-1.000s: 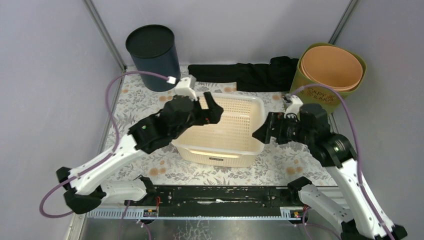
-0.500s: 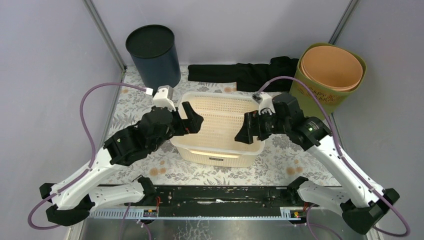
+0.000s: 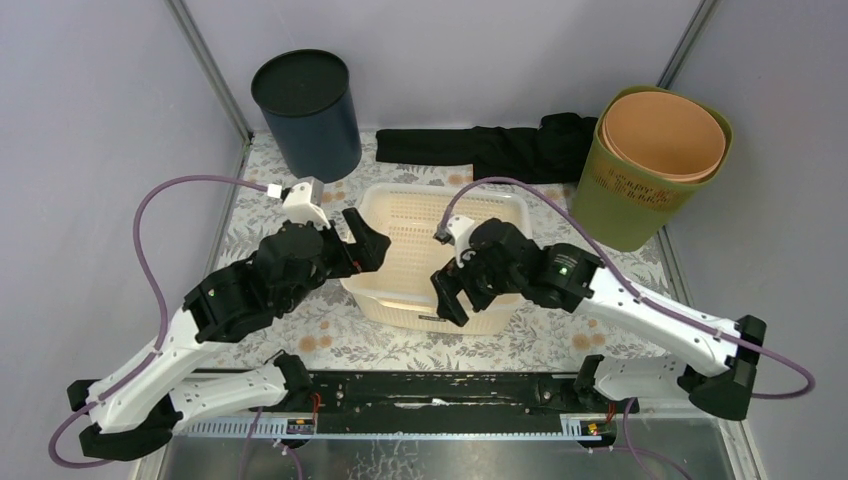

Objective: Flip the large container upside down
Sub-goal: Move the container to the center of the board.

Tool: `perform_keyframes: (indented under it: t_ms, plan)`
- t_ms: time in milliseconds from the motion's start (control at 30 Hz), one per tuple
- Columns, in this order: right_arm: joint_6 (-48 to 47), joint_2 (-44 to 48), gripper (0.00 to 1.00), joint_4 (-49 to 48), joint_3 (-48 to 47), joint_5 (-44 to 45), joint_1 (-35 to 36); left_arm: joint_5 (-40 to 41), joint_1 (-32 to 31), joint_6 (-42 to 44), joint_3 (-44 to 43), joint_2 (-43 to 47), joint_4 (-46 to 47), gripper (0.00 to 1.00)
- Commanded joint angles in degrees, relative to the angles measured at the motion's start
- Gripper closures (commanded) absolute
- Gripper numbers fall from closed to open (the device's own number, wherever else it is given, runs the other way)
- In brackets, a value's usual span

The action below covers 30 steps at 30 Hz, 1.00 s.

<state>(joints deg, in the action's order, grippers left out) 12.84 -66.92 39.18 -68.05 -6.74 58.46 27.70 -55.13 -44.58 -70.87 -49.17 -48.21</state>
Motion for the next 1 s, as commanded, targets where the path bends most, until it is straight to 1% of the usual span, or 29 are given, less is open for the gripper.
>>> perform_keyframes:
  t_ms: [0, 100, 267, 400, 533, 733, 800, 900, 967]
  plan:
    - [-4.6, -3.3, 0.08, -2.1, -2.6, 8.2, 3.2, 2.8, 0.1, -1.3, -0.5, 2.1, -2.6, 0.0]
    - [-6.0, -6.6, 0.05, -2.4, -3.0, 9.7, 5.0, 3.2, 0.1, -1.6, -0.9, 3.3, -3.5, 0.0]
    - [-7.6, -11.2, 0.05, -2.2, -3.9, 12.9, 6.3, 3.9, 0.2, -2.5, -1.3, 6.3, -4.4, 0.0]
    - [-8.1, -14.1, 0.05, -2.6, -4.4, 13.4, 6.5, 4.9, 0.2, -3.0, -1.7, 9.0, -4.8, 0.0]
    - [-7.8, -16.8, 0.08, -2.7, -5.6, 13.9, 7.1, 5.5, 0.1, -3.1, -1.9, 10.8, -5.1, 0.0]
    - [-6.0, -20.4, 0.14, -1.5, -7.7, 16.9, 7.9, 5.7, 0.1, -3.3, -2.0, 12.0, -5.7, 0.0]
    - [-5.2, -21.1, 0.18, -1.2, -8.3, 17.6, 7.9, 5.8, 0.1, -3.4, -1.8, 12.6, -5.7, 0.0]
    - [-3.8, -22.4, 0.27, -0.8, -9.0, 18.7, 7.9, 5.9, 0.2, -3.5, -1.4, 13.3, -5.7, 0.0]
    - [-3.0, -23.3, 0.31, -0.5, -9.7, 19.6, 7.9, 5.8, 0.1, -3.6, -1.1, 13.6, -5.7, 0.0]
